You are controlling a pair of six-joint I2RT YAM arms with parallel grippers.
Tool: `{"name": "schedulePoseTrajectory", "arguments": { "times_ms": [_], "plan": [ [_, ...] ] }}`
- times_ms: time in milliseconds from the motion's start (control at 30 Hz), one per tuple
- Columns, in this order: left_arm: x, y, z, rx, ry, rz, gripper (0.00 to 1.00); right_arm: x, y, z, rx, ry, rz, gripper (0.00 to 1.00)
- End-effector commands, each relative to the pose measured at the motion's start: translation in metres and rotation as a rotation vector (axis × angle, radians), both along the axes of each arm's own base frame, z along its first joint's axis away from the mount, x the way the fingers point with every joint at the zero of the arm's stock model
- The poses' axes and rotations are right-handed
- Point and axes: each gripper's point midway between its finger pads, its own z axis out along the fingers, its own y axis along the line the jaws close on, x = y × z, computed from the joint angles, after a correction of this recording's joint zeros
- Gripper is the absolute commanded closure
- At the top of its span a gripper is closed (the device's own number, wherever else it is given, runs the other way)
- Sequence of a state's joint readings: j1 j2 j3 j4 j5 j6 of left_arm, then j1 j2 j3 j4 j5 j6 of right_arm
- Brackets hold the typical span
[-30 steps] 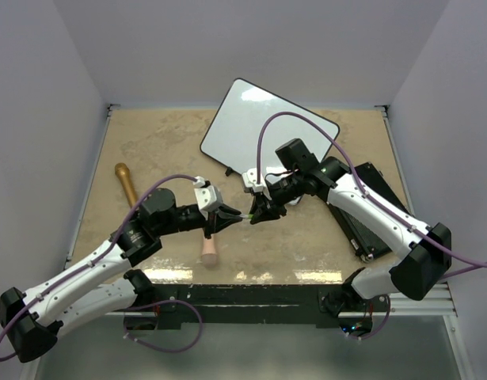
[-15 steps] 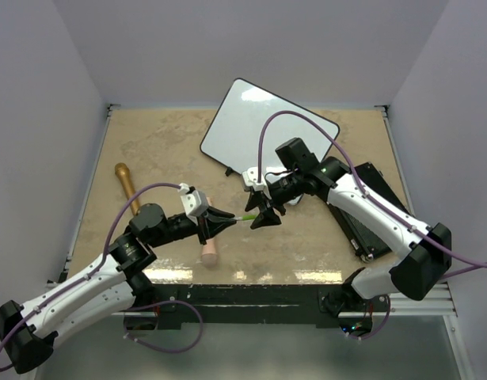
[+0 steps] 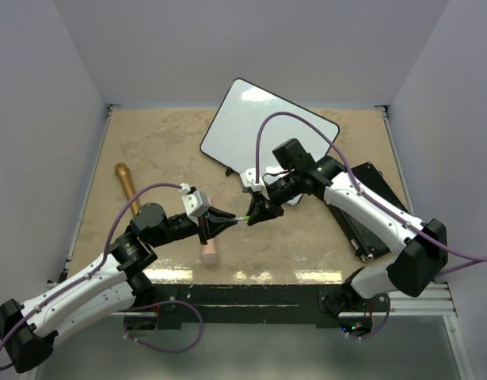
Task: Write a sentence on the whiteboard
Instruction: Open the pen cap of the whiteboard marker, then put down the pen cap at the center of the board.
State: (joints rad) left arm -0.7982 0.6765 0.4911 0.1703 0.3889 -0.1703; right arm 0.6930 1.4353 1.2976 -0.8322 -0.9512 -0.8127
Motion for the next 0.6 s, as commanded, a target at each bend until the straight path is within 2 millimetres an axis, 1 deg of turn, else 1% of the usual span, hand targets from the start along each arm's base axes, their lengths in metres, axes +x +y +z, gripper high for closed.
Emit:
{"name": "schedulePoseTrajectory", "arguments": {
  "times_ms": [0,33,67,100,133,167,200,233,267,300,333,367,400,433,467,500,533,567],
  "plan": [
    [0.012,0.022,0.023,0.062,-0.146,0.090,1.00,0.003,-0.017,-0.004,-0.047,-0.078,-0.003,1.00],
    [0.010,0.030,0.042,0.036,-0.182,0.107,1.00,0.002,-0.025,-0.016,-0.076,-0.070,-0.005,1.00],
    [0.012,0.036,0.043,0.063,-0.213,0.123,1.00,0.008,-0.035,-0.023,-0.096,-0.070,-0.025,1.00],
    [0.012,0.041,0.044,0.086,-0.230,0.133,1.00,0.007,-0.044,-0.032,-0.116,-0.077,-0.006,1.00],
    [0.011,0.044,0.053,0.079,-0.250,0.140,1.00,0.007,-0.054,-0.043,-0.138,-0.060,-0.005,1.00],
    [0.010,0.045,0.054,0.080,-0.254,0.135,1.00,0.017,-0.067,-0.048,-0.144,-0.053,-0.045,1.00],
    [0.008,0.045,0.054,0.080,-0.255,0.128,1.00,0.018,-0.076,-0.054,-0.148,-0.057,-0.033,1.00],
    [0.006,0.045,0.052,0.076,-0.256,0.122,1.00,0.022,-0.090,-0.061,-0.166,-0.052,-0.060,1.00],
    [0.006,0.045,0.051,0.071,-0.256,0.123,1.00,0.025,-0.096,-0.065,-0.175,-0.068,-0.058,1.00],
    [0.005,0.046,0.054,0.049,-0.265,0.130,1.00,0.027,-0.101,-0.068,-0.186,-0.077,-0.072,1.00],
    [0.007,0.047,0.046,0.048,-0.255,0.139,1.00,0.030,-0.111,-0.077,-0.233,-0.085,-0.097,1.00],
    [0.007,0.047,0.046,0.035,-0.256,0.144,1.00,0.031,-0.115,-0.076,-0.249,-0.105,-0.127,1.00],
    [0.008,0.046,0.055,-0.010,-0.268,0.154,1.00,0.041,-0.116,-0.076,-0.252,-0.152,-0.161,1.00],
    [0.010,0.044,0.049,-0.013,-0.257,0.154,1.00,0.045,-0.128,-0.087,-0.317,-0.173,-0.208,1.00],
    [0.012,0.043,0.048,-0.017,-0.251,0.158,1.00,0.048,-0.132,-0.084,-0.328,-0.194,-0.264,1.00],
    [0.013,0.040,0.048,-0.037,-0.225,0.160,1.00,0.060,-0.135,-0.084,-0.338,-0.237,-0.314,1.00],
    [0.016,0.040,0.043,-0.033,-0.212,0.168,1.00,0.064,-0.146,-0.090,-0.383,-0.248,-0.367,1.00],
    [0.017,0.040,0.041,-0.037,-0.199,0.179,1.00,0.066,-0.149,-0.090,-0.391,-0.245,-0.410,1.00]
  ]
}}
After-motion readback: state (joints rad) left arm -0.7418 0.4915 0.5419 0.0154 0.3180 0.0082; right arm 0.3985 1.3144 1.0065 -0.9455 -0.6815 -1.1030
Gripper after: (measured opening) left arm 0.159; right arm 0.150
